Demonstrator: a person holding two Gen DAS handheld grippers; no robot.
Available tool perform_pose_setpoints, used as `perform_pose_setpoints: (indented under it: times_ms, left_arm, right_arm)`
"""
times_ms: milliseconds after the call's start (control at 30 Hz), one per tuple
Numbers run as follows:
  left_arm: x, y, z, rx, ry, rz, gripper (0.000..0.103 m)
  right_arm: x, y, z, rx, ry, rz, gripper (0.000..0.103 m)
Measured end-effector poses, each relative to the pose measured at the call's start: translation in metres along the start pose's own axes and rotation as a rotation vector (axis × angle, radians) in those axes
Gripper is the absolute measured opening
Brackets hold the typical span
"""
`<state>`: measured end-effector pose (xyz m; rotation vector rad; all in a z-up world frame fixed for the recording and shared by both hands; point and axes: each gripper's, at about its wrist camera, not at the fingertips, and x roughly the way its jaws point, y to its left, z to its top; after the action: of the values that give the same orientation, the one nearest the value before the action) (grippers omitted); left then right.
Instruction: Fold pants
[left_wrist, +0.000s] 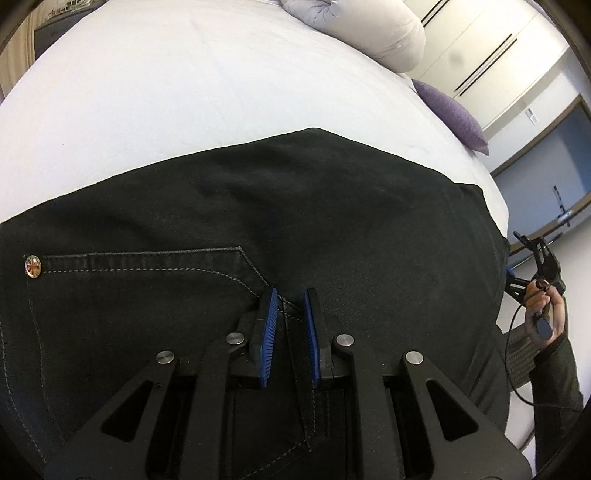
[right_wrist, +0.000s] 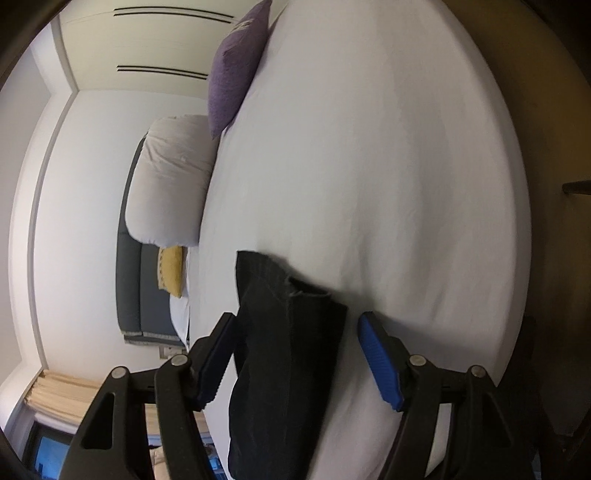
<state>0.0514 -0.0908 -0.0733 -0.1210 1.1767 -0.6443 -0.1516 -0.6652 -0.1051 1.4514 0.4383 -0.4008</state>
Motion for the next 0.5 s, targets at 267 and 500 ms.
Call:
perform_pose_setpoints:
  times_ms: [267, 500]
  left_arm:
    - [0.005, 0.006, 0.002, -0.012, 0.001, -0.010, 0.015]
    - [0.004, 0.010, 0.002, -0.009, -0.001, -0.009, 0.015]
  right_arm:
    - [0.015, -0.006, 0.005, 0.061, 0.016, 0.049, 0.064]
    - [0.026, -0.007, 0.014, 0.098, 0.024, 0.102, 0.058]
